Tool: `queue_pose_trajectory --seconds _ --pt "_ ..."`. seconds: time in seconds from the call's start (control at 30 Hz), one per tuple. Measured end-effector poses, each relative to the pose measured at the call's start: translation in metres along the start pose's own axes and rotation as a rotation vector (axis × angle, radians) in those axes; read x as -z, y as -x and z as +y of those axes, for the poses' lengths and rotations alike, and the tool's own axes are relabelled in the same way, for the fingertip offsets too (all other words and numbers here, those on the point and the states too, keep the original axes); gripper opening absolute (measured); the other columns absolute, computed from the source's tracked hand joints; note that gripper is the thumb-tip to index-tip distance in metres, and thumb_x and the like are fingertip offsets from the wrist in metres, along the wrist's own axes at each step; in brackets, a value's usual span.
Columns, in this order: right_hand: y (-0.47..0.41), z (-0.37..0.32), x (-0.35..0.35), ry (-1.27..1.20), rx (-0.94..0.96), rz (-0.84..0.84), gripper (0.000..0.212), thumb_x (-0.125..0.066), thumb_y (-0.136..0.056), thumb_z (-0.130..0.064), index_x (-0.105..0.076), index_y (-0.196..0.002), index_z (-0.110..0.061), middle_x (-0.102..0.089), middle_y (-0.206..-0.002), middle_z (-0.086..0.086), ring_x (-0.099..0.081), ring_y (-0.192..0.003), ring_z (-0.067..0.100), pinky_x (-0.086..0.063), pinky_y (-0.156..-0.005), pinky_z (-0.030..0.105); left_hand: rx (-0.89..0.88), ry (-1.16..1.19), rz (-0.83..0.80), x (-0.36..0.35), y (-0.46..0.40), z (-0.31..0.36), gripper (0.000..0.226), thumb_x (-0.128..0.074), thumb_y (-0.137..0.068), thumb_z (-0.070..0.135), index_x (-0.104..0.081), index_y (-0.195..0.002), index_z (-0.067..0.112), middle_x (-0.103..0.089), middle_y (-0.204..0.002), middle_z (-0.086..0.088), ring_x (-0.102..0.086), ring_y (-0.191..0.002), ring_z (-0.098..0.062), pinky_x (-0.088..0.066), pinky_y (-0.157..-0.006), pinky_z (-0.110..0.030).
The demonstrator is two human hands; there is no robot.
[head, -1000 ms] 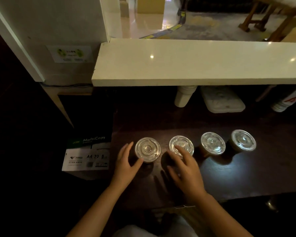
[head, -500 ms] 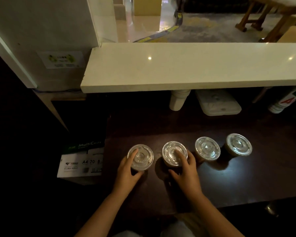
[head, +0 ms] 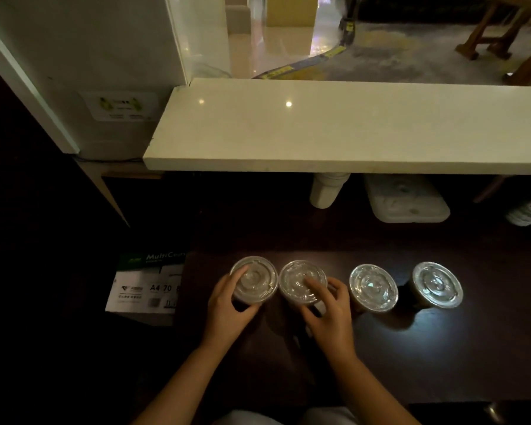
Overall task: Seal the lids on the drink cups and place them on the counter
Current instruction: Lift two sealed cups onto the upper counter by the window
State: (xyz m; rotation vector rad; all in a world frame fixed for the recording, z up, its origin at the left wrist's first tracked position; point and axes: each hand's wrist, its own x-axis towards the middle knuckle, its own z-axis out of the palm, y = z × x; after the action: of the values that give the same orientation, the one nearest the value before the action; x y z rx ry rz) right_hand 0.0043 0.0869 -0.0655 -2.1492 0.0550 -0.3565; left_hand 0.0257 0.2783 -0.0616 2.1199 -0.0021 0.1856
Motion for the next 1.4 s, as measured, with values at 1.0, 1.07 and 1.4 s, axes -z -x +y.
queue_pose_trajectory --seconds 1.0,1.07,1.4 --pt "-0.27 -0.172 0.081 -0.282 0.322 0.147 0.043 -0.078 -0.071 -0.018 -0.059 -0.105 -0.036 -0.045 -0.106 -0.001 -0.054 -0.1 0.02 -0.049 -0.084 0.024 -0.297 -0.014 0.198 0.129 -0.239 0.198 0.062 -0.079 -0.066 0.011 -0.053 -0.121 0.019 -0.058 -0.115 -0.002 -0.051 -0.099 -0.014 -0.043 -0.081 -0.026" --pt "-0.281 -0.166 0.07 -0.273 0.308 0.139 0.044 -0.079 -0.07 -0.018 -0.06 -0.105 -0.036 -0.045 -0.105 0.0 -0.055 -0.099 0.021 -0.05 -0.086 0.027 -0.266 -0.037 0.19 0.123 -0.252 0.184 0.063 -0.08 -0.065 0.015 -0.052 -0.121 0.021 -0.058 -0.115 -0.002 -0.051 -0.1 -0.014 -0.046 -0.083 -0.029" --pt "-0.316 -0.144 0.019 -0.2 0.212 0.032 0.047 -0.078 -0.07 -0.017 -0.061 -0.113 -0.026 -0.045 -0.113 0.004 -0.052 -0.101 0.02 -0.048 -0.089 0.027 -0.154 -0.04 0.183 0.109 -0.293 0.135 0.065 -0.078 -0.068 0.017 -0.049 -0.125 0.02 -0.053 -0.127 -0.007 -0.049 -0.114 -0.024 -0.046 -0.096 -0.043"
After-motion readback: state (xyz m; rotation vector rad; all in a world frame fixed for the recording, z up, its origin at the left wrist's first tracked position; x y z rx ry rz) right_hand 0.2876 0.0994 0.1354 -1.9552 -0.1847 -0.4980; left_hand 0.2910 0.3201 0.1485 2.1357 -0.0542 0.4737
